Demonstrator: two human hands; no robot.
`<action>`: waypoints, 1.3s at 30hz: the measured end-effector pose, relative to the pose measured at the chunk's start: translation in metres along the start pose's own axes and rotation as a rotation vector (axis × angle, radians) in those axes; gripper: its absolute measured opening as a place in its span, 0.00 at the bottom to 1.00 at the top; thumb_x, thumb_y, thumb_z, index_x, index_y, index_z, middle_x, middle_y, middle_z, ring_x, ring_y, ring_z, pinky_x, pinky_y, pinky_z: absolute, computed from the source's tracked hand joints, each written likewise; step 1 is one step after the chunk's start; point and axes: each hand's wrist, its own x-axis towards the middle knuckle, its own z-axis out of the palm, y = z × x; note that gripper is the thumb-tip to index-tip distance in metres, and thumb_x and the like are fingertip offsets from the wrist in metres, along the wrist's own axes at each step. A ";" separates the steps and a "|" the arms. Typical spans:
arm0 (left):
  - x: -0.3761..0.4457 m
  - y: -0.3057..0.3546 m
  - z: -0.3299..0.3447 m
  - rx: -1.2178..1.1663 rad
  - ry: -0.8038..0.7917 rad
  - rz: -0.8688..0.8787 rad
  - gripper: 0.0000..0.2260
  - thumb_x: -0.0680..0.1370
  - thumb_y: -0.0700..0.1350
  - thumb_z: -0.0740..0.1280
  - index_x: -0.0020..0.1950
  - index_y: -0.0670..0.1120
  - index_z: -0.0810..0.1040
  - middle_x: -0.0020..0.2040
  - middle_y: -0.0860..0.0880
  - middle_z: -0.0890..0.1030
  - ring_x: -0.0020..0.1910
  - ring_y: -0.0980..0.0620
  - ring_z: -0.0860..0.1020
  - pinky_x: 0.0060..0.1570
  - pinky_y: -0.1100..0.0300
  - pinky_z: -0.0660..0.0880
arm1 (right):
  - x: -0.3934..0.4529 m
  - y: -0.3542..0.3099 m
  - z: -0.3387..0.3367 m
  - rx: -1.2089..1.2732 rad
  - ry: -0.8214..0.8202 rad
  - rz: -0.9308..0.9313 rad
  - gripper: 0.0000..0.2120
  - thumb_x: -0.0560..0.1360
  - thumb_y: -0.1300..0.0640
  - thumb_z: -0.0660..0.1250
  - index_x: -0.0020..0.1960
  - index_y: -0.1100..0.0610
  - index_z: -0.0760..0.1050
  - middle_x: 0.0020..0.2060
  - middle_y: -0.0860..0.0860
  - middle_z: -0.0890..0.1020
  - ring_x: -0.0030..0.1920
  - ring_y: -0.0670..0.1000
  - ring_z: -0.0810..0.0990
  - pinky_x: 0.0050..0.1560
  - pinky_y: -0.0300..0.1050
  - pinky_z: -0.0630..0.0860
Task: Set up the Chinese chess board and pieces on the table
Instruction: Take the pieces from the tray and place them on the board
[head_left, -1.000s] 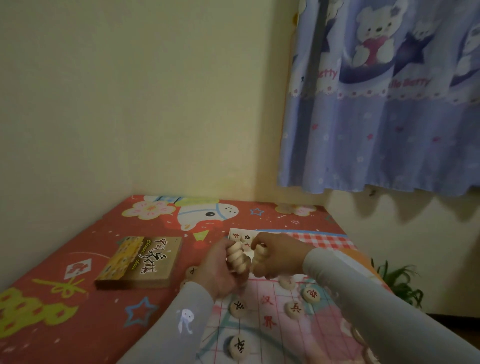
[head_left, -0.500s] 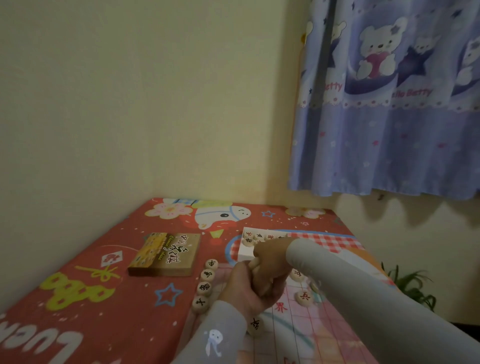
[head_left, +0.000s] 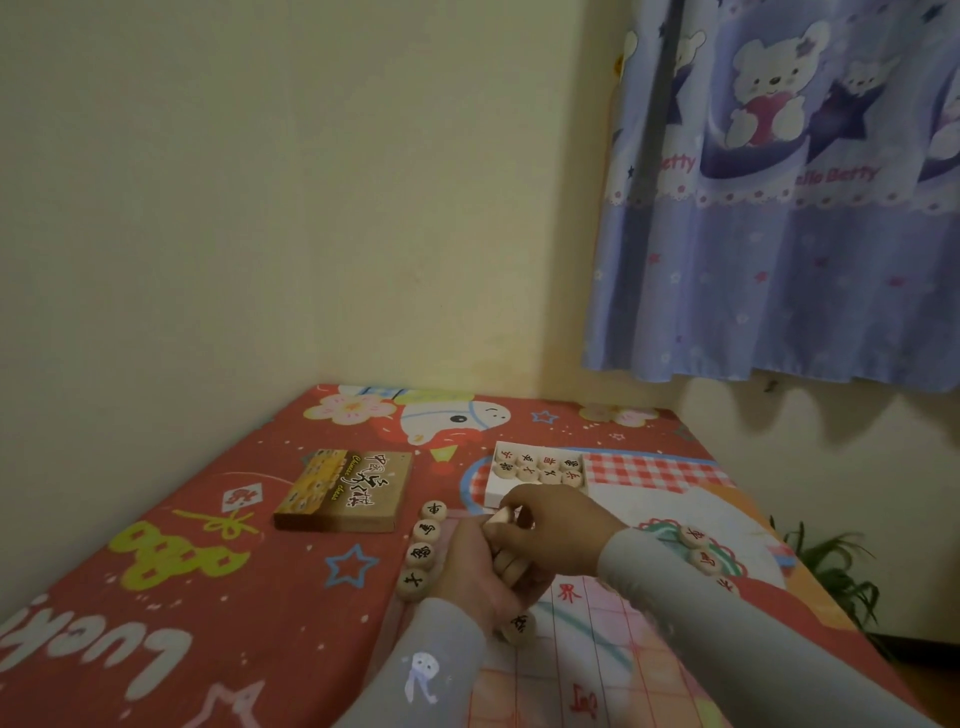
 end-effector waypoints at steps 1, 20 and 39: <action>0.000 -0.001 -0.001 -0.006 -0.001 0.004 0.11 0.75 0.44 0.60 0.35 0.42 0.75 0.20 0.46 0.73 0.19 0.48 0.74 0.32 0.60 0.75 | -0.002 0.000 0.001 0.017 0.031 -0.018 0.16 0.75 0.42 0.63 0.56 0.51 0.77 0.49 0.49 0.82 0.48 0.49 0.78 0.50 0.44 0.76; 0.016 0.007 -0.016 -0.094 -0.036 0.033 0.09 0.77 0.44 0.62 0.39 0.42 0.76 0.32 0.46 0.73 0.30 0.49 0.74 0.47 0.53 0.77 | -0.009 0.022 0.016 0.630 0.336 -0.095 0.18 0.69 0.60 0.72 0.57 0.47 0.74 0.51 0.43 0.80 0.48 0.42 0.80 0.49 0.41 0.81; 0.043 -0.030 -0.003 -0.058 -0.195 -0.069 0.12 0.79 0.48 0.60 0.44 0.40 0.74 0.37 0.47 0.66 0.38 0.48 0.71 0.36 0.51 0.81 | -0.096 0.117 0.014 0.386 0.608 0.167 0.16 0.68 0.50 0.74 0.54 0.50 0.78 0.50 0.45 0.79 0.46 0.41 0.79 0.47 0.39 0.79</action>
